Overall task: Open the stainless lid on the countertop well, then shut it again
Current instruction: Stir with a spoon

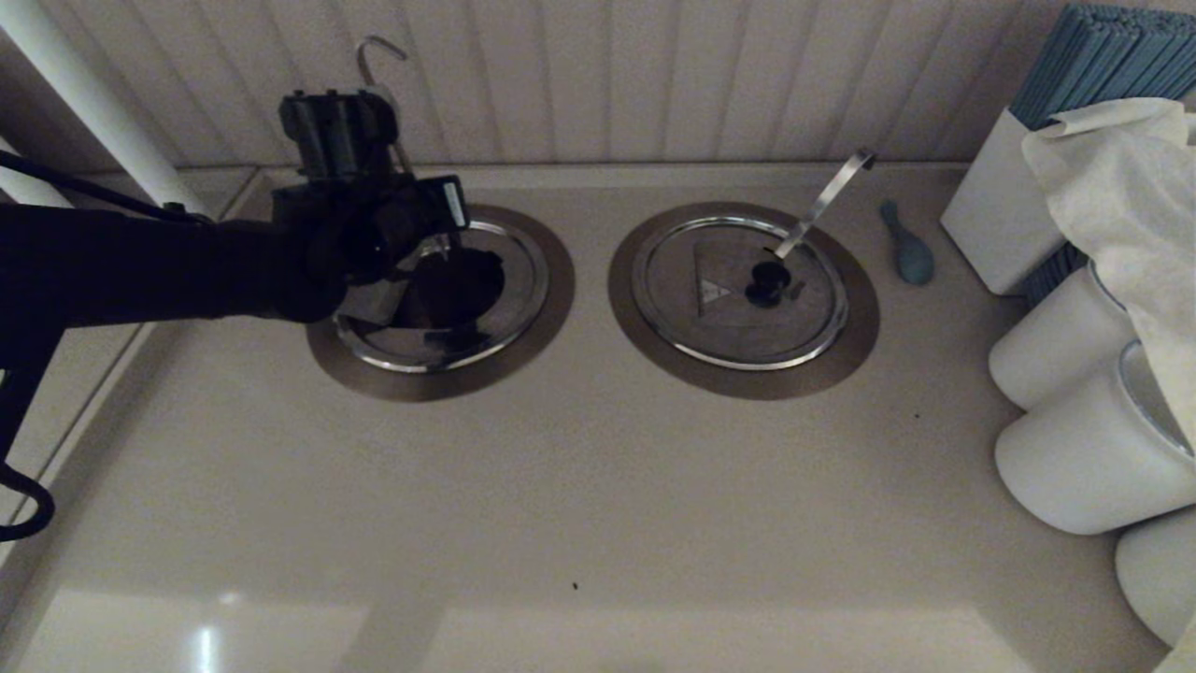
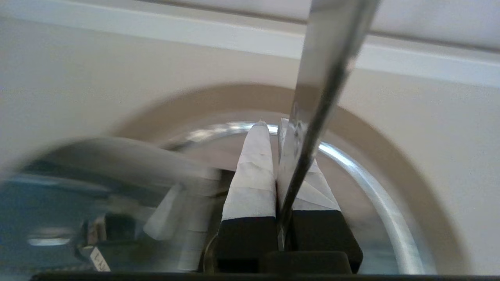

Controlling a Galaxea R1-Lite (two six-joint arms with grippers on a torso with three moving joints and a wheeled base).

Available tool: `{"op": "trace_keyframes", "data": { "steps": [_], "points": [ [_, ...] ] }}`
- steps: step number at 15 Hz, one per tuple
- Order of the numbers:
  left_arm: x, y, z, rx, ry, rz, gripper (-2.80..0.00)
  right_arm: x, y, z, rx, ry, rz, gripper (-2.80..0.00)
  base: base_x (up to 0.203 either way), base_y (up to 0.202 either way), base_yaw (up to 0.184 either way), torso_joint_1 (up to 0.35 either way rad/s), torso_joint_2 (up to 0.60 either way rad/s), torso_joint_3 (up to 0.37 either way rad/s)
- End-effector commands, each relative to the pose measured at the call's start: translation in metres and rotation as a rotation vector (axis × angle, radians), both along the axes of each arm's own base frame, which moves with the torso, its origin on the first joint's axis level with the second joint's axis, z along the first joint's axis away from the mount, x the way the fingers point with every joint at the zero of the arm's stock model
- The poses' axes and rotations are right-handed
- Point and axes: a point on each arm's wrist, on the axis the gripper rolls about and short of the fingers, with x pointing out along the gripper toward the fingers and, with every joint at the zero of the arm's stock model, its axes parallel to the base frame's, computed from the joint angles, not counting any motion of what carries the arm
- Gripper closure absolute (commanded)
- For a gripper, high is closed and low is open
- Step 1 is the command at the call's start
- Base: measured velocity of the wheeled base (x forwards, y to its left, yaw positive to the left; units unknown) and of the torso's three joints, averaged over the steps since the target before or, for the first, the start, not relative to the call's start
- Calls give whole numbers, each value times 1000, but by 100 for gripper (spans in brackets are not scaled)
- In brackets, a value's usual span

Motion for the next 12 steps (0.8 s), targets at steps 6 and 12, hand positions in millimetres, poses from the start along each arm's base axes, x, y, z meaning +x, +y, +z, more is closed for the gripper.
{"op": "trace_keyframes", "data": {
  "steps": [6, 12],
  "points": [
    [-38, 3, 15, 70, 6, -45, 0, 0, 0, 0, 0, 1, 0, -280, 0, 0, 0, 0, 0, 0],
    [-32, -47, -18, 91, 51, -147, 0, 0, 0, 0, 0, 1, 0, -280, 0, 0, 0, 0, 0, 0]
  ]
}}
